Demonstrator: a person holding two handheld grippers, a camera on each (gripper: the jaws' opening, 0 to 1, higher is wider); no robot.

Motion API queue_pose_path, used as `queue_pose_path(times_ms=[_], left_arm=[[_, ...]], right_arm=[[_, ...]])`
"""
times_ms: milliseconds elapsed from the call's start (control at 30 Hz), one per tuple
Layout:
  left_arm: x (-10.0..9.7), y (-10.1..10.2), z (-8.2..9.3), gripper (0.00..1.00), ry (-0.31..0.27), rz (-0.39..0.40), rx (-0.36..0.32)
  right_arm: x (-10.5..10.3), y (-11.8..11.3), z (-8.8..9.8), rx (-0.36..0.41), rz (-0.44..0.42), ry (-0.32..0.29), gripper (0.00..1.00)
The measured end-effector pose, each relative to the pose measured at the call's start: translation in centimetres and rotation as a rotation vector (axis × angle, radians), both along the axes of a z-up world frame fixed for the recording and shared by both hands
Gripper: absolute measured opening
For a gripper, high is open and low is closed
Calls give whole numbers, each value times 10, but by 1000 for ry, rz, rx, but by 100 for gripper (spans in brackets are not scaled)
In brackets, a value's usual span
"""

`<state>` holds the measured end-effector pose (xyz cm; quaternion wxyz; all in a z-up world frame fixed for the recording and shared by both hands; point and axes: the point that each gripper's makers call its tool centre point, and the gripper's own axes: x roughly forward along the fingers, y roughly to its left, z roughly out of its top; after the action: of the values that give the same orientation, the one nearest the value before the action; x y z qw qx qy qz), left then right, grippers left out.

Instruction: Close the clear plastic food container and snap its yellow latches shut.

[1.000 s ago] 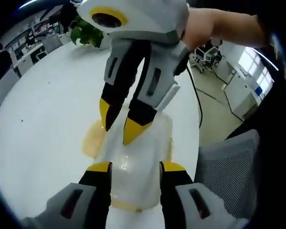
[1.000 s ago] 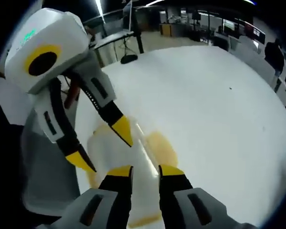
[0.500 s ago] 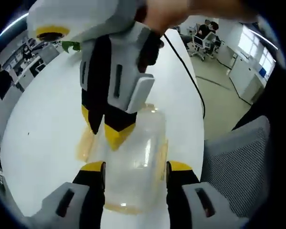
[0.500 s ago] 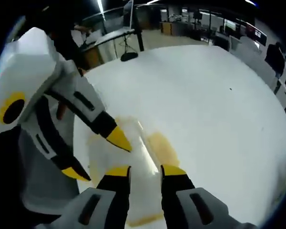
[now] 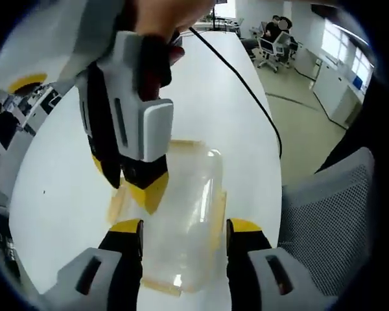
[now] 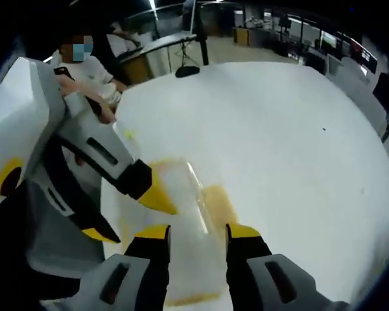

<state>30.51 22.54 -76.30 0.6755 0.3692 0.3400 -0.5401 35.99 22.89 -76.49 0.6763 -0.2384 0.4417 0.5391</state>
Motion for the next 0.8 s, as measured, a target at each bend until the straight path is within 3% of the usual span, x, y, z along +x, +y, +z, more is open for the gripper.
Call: queue_pose_path(times_ms=[533,800], left_arm=[[-5,-7,-1,53,-3,12,7],[2,-7,-6,55,-53,1,42]], right_arm=[[1,6,-4,-37,82,78,35],[-1,8,-7,-45,136,119,36]])
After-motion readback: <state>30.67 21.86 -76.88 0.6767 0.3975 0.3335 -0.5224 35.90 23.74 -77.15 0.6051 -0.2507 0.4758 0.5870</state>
